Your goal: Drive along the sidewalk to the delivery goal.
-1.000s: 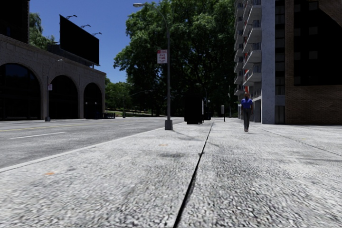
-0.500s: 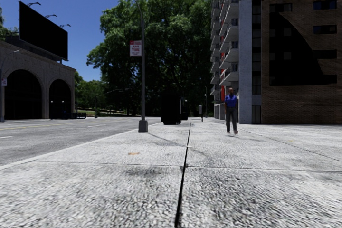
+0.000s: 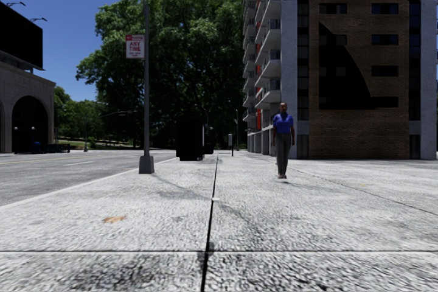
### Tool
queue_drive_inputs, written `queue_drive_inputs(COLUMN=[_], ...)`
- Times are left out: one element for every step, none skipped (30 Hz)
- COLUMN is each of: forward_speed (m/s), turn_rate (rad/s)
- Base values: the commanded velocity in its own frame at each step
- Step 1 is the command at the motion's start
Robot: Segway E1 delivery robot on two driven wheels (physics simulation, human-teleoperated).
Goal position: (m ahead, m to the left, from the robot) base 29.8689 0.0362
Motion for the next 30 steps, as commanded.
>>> queue_drive_inputs(forward_speed=[2.00, 2.00, 2.00, 2.00, 2.00, 2.00, 2.00, 2.00, 2.00, 2.00, 2.00, 2.00, 2.00, 2.00, 2.00, 2.00, 2.00, 2.00, 2.00, 2.00, 2.00, 2.00, 2.00, 2.00, 2.00, 2.00, 2.00, 2.00, 2.00, 2.00], turn_rate=[0.00, 0.00, 0.00, 0.00, 0.00, 0.00, 0.00, 0.00, 0.00, 0.00, 0.00, 0.00, 0.00, 0.00, 0.00, 0.00, 0.00, 0.00, 0.00, 0.00, 0.00, 0.00, 0.00, 0.00, 0.00, 0.00, 0.00, 0.00, 0.00, -0.04])
